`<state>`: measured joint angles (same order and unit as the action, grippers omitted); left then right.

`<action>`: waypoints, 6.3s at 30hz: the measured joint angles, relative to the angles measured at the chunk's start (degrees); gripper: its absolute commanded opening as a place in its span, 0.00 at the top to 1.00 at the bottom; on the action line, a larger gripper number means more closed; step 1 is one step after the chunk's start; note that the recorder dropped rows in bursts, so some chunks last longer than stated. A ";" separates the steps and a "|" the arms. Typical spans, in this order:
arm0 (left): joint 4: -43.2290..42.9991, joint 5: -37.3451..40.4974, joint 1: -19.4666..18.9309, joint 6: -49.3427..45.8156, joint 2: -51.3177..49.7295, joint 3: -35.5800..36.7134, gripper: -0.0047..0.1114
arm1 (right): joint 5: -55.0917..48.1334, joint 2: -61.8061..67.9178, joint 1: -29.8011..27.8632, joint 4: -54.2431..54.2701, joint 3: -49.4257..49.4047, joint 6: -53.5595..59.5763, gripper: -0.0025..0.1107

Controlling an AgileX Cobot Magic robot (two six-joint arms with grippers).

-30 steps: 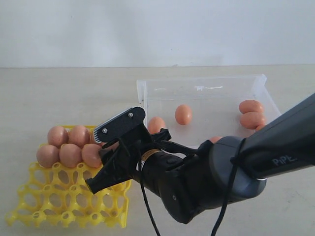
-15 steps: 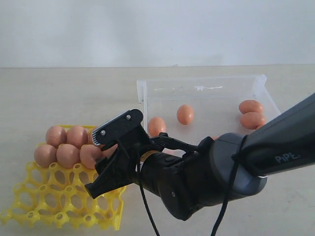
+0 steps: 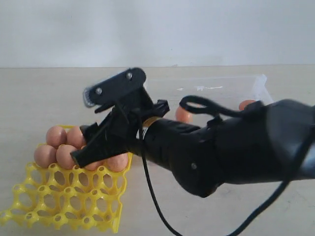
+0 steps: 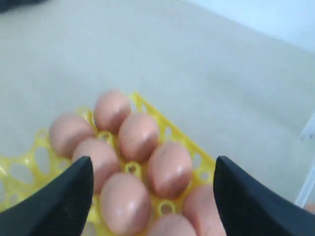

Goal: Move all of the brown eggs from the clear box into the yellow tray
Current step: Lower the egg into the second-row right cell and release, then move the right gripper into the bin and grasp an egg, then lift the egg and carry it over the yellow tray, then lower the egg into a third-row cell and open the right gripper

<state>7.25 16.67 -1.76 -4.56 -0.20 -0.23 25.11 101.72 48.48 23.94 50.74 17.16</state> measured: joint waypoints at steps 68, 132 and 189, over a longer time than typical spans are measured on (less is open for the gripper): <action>0.00 0.00 0.00 0.00 0.00 0.00 0.92 | -68.33 4.89 -37.00 -1.72 29.54 8.59 0.75; 0.00 0.00 0.00 0.00 0.00 0.00 0.92 | 23.39 7.84 -3.80 -26.17 2.23 -25.60 0.98; 0.00 0.00 0.00 0.00 0.00 0.00 0.92 | 4.77 26.91 3.50 -49.39 23.93 -35.76 0.67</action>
<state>7.25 16.67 -1.76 -4.56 -0.20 -0.23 29.89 128.63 51.98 -25.45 74.67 -18.60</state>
